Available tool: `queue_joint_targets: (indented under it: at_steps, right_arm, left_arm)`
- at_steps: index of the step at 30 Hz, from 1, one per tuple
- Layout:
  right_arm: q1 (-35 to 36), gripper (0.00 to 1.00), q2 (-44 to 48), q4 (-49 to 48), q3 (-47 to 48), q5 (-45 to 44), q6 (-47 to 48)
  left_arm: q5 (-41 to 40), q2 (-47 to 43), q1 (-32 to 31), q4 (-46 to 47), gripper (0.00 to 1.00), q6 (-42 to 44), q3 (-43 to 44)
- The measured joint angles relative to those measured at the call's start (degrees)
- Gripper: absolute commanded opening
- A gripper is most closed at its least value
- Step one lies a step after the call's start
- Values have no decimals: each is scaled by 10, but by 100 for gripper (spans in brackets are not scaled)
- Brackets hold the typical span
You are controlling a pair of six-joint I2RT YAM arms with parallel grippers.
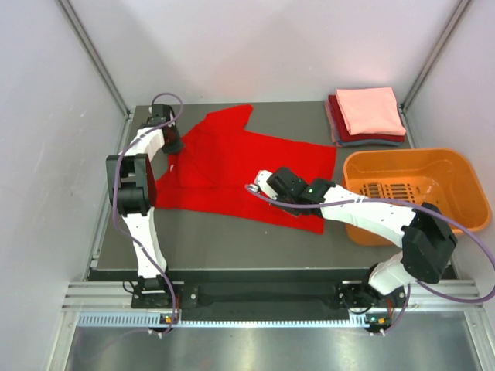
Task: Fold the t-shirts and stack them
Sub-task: Fold the tshirt
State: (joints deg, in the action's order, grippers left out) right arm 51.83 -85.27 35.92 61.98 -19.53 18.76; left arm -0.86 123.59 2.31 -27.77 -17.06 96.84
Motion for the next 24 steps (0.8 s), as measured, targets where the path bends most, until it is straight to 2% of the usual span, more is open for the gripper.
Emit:
queue_joint_targets:
  at_steps: [9,24]
  right_arm:
    - [0,35,0,-2,0,2,-3]
    - [0,36,0,-4,0,8,-10]
  left_arm:
    - [20,-6,-16,8,0,8,20]
    - [131,-34,-61,104,0,49,-8]
